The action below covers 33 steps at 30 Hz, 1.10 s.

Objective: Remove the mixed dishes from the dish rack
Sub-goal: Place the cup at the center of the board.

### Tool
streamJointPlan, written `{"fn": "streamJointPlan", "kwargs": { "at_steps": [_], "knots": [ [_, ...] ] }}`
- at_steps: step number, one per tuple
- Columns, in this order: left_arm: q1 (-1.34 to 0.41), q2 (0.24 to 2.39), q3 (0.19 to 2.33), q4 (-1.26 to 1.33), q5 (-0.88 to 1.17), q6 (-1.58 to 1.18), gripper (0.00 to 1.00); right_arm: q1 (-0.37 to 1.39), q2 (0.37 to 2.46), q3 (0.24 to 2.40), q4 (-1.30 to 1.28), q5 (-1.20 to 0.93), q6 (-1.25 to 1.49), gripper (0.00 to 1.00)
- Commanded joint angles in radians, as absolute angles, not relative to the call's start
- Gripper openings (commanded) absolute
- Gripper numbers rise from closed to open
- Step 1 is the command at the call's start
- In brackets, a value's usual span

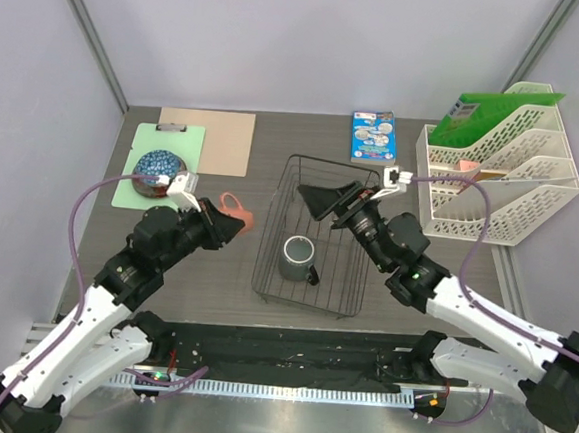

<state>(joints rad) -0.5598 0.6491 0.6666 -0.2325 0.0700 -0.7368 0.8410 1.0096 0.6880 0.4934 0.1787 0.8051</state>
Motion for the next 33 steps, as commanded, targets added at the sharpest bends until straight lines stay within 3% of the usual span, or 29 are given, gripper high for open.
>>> {"fn": "streamJointPlan", "kwargs": {
  "at_steps": [1,4,8,15,20,33],
  "knots": [
    [-0.554,0.693,0.86,-0.463,-0.29,-0.628,0.0,0.836,0.911,0.721,0.166,0.469,0.591,1.0],
    [-0.545,0.811,0.999,-0.665,-0.531,-0.618,0.0,0.838,0.856,0.689,0.138,0.495,0.572,1.0],
    [-0.473,0.997,1.138,-0.784,-0.566,-0.598,0.0,0.838,0.845,0.673,0.084,0.517,0.566,0.99],
    [-0.123,1.173,1.19,-0.772,-0.401,-0.618,0.0,0.838,0.848,0.64,0.072,0.456,0.607,1.0],
    [-0.014,1.366,1.241,-0.819,-0.402,-0.673,0.0,0.838,0.839,0.578,0.144,0.39,0.659,1.0],
    [0.219,1.615,1.175,-0.678,-0.382,-0.713,0.0,0.841,0.847,0.535,0.158,0.336,0.677,1.0]
  ]
}}
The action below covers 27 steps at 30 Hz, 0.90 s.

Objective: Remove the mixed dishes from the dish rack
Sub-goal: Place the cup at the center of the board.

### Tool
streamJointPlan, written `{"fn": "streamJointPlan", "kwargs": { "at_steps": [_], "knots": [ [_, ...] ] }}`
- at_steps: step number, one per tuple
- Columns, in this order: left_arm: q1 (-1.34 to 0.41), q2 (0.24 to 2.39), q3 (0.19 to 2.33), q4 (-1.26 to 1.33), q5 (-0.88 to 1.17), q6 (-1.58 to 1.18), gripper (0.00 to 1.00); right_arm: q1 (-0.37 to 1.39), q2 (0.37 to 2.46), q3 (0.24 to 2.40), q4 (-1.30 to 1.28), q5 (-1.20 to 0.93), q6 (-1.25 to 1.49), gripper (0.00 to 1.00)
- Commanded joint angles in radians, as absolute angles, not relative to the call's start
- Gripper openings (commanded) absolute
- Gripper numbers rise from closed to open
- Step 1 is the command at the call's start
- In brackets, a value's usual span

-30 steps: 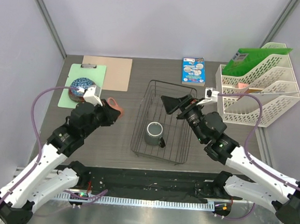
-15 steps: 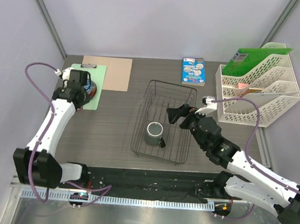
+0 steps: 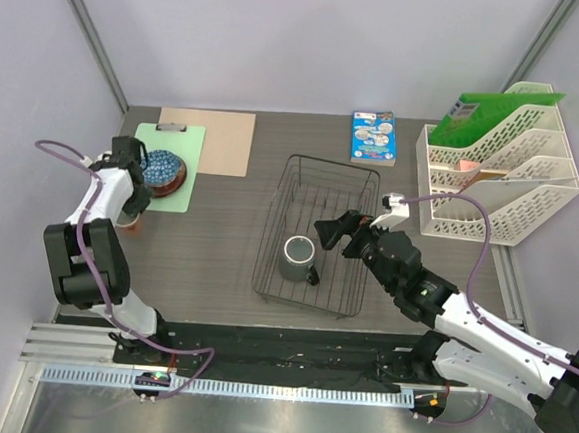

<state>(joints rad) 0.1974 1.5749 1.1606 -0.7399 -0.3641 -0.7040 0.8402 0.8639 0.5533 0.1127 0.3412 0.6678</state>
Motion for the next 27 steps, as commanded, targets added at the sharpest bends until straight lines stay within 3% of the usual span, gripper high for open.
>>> {"fn": "streamJointPlan", "kwargs": {
  "at_steps": [1,9,13,21,22,27],
  "knots": [
    [0.221,1.626,1.177,-0.675,-0.38,-0.715,0.0,0.842,0.839,0.532,0.156,0.342,0.675,1.0],
    [0.233,1.715,1.215,-0.695,-0.371,-0.7,0.03,0.842,0.821,0.505,0.152,0.35,0.677,1.0],
    [0.235,1.7,1.215,-0.698,-0.36,-0.68,0.25,0.842,0.834,0.506,0.161,0.348,0.67,0.99],
    [0.233,1.594,1.23,-0.718,-0.36,-0.676,0.56,0.842,0.877,0.517,0.176,0.328,0.666,1.0],
    [0.233,1.583,1.23,-0.724,-0.364,-0.68,0.66,0.842,0.879,0.517,0.176,0.33,0.666,1.0],
    [0.232,1.523,1.25,-0.756,-0.367,-0.698,0.72,0.841,0.885,0.515,0.178,0.331,0.661,1.0]
  ]
}}
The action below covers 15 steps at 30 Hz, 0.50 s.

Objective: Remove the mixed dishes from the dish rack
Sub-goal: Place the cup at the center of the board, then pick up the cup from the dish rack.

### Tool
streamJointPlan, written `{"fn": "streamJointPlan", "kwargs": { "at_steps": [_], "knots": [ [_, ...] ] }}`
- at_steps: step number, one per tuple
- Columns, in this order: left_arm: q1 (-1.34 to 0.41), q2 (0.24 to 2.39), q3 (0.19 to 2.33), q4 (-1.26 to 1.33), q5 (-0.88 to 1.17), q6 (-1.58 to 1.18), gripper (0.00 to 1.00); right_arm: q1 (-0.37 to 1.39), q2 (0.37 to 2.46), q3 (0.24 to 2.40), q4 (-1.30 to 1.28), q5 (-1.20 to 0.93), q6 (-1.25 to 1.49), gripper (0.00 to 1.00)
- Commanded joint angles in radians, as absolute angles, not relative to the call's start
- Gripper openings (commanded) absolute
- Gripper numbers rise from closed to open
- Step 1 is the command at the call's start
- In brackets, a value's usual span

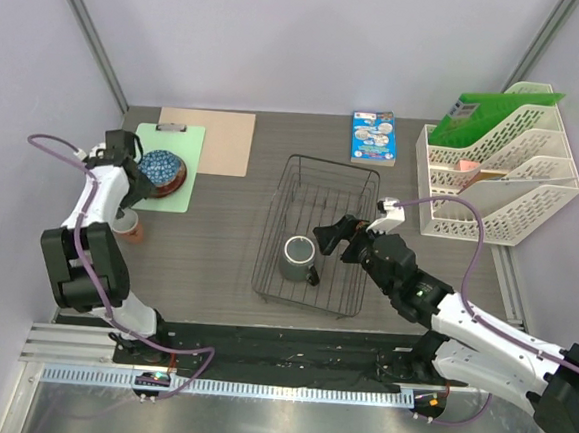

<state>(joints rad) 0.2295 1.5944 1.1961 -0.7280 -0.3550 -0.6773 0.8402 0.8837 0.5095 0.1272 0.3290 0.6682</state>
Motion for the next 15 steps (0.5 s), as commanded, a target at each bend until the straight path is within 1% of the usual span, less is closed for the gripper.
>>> {"fn": "streamJointPlan", "kwargs": {
  "at_steps": [1,4,5,7,8,9,11,12,13,15],
  "knots": [
    [0.232,1.496,1.253,-0.765,-0.371,-0.706,0.73,0.841,0.884,0.517,0.173,0.333,0.66,1.0],
    [0.227,1.413,1.258,-0.788,-0.393,-0.755,0.74,0.841,0.884,0.526,0.137,0.363,0.655,1.0],
    [0.2,1.381,1.253,-0.788,-0.4,-0.767,0.75,0.841,0.884,0.528,0.13,0.386,0.655,1.0],
    [0.132,1.282,1.214,-0.759,-0.443,-0.798,0.9,0.842,0.879,0.523,0.136,0.406,0.653,1.0],
    [0.108,1.247,1.195,-0.743,-0.452,-0.805,0.96,0.842,0.87,0.512,0.144,0.41,0.644,1.0],
    [0.085,1.215,1.157,-0.708,-0.454,-0.822,1.0,0.842,0.865,0.509,0.149,0.403,0.635,1.0],
    [0.011,1.14,1.14,-0.695,-0.449,-0.827,1.0,0.842,0.864,0.528,0.138,0.374,0.608,1.0],
    [-0.036,1.123,1.135,-0.692,-0.449,-0.825,1.0,0.841,0.871,0.546,0.118,0.326,0.541,1.0],
    [-0.093,1.109,1.132,-0.692,-0.44,-0.816,1.0,0.842,0.88,0.57,0.045,0.292,0.508,1.0],
    [-0.149,1.069,1.129,-0.692,-0.44,-0.807,1.0,0.841,0.914,0.661,-0.058,0.218,0.401,1.0]
  ]
}}
